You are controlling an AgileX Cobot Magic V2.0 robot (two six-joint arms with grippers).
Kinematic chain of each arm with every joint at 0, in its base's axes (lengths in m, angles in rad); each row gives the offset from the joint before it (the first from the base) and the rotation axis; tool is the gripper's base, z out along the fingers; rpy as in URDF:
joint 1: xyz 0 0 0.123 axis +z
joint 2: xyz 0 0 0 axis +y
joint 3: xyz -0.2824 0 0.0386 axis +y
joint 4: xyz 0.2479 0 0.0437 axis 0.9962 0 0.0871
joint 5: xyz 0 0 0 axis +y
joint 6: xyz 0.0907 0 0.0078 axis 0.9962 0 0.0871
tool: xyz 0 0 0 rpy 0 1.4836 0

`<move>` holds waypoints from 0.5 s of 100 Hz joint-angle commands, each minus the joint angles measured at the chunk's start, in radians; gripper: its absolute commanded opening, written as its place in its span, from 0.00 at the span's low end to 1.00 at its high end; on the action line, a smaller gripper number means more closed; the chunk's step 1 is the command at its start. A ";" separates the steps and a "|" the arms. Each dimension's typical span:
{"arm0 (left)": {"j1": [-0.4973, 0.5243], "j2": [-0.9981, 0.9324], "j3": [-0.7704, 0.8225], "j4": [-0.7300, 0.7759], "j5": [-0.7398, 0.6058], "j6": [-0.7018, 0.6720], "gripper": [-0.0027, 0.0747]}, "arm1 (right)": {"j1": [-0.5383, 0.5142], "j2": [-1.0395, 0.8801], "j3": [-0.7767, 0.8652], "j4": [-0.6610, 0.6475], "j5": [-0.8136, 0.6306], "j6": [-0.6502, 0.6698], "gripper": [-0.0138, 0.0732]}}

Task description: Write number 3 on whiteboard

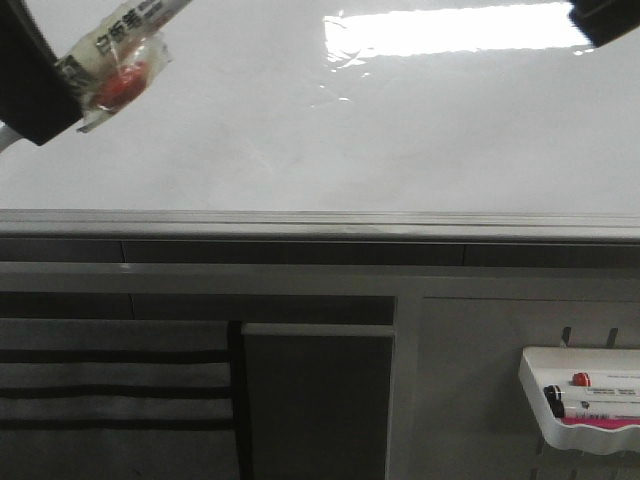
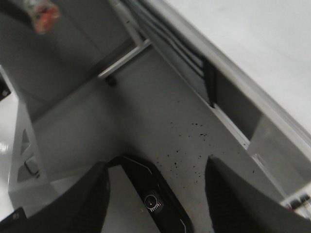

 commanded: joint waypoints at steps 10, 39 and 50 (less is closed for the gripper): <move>-0.087 -0.027 -0.033 -0.075 -0.010 0.083 0.01 | 0.208 0.061 -0.098 0.030 -0.050 -0.141 0.60; -0.157 -0.027 -0.033 -0.077 -0.031 0.102 0.01 | 0.366 0.141 -0.208 0.013 -0.079 -0.160 0.60; -0.167 -0.027 -0.033 -0.077 -0.037 0.102 0.01 | 0.412 0.175 -0.232 -0.017 -0.087 -0.186 0.60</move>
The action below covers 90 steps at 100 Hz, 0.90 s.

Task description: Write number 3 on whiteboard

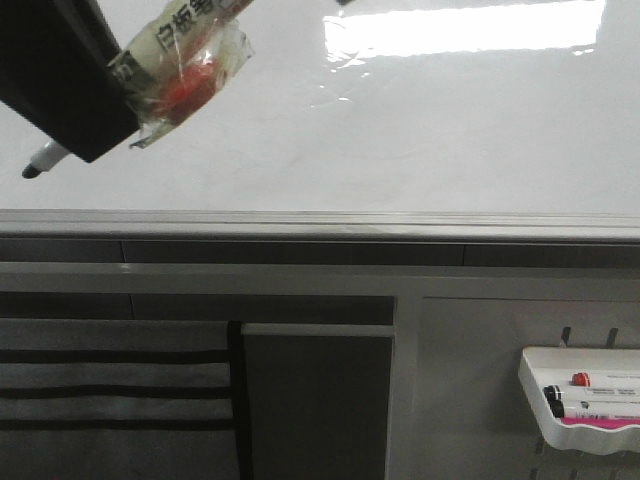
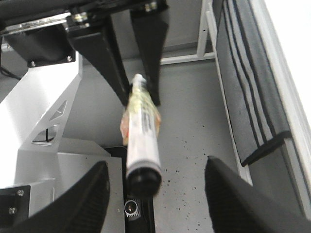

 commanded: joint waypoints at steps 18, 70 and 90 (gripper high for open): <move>-0.015 -0.027 -0.033 -0.044 -0.029 0.006 0.01 | 0.088 0.059 -0.100 -0.008 -0.038 -0.056 0.60; -0.015 -0.027 -0.033 -0.044 -0.032 0.006 0.01 | 0.097 0.068 -0.115 -0.028 -0.027 -0.056 0.30; -0.015 -0.027 -0.033 -0.044 -0.039 0.006 0.01 | 0.097 0.068 -0.115 -0.028 -0.019 -0.056 0.22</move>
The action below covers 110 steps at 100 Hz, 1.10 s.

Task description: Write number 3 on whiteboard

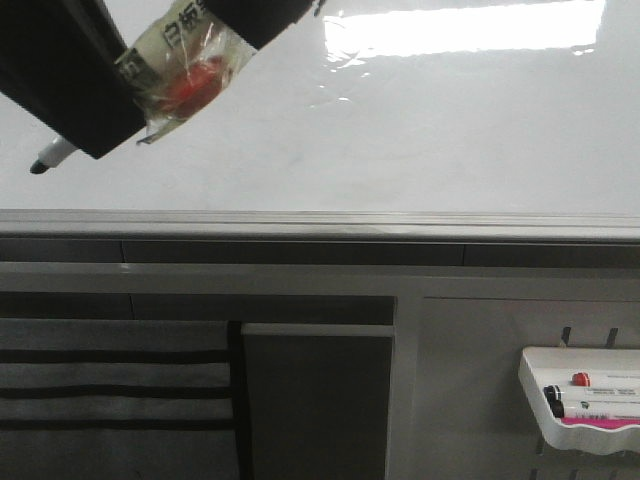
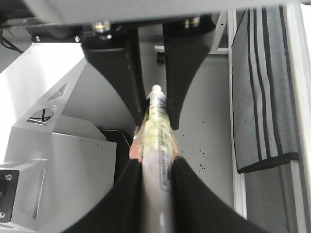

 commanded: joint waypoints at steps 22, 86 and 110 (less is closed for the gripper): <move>-0.008 -0.027 -0.033 -0.046 -0.040 0.000 0.26 | 0.003 -0.028 -0.038 0.036 -0.018 -0.014 0.19; 0.311 -0.422 0.093 -0.014 -0.267 -0.211 0.53 | -0.111 -0.313 0.099 -0.458 -0.224 0.648 0.19; 0.494 -0.544 0.298 -0.032 -0.421 -0.373 0.53 | -0.255 -0.398 0.292 -0.402 -0.278 0.850 0.19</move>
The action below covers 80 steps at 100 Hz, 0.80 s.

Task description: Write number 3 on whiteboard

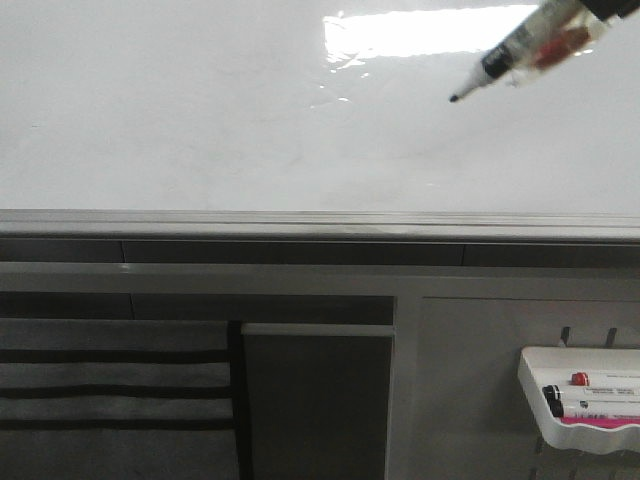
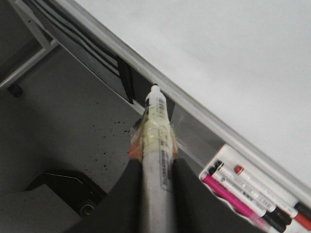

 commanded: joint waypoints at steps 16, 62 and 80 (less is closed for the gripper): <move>0.084 -0.036 0.097 -0.116 -0.201 -0.065 0.53 | -0.029 -0.018 0.064 0.117 -0.215 0.048 0.19; 0.084 -0.033 0.098 -0.116 -0.230 -0.065 0.53 | -0.010 0.327 -0.385 0.181 -0.031 0.031 0.19; 0.084 -0.033 0.098 -0.116 -0.242 -0.065 0.53 | -0.013 0.482 -0.609 0.224 0.148 -0.005 0.19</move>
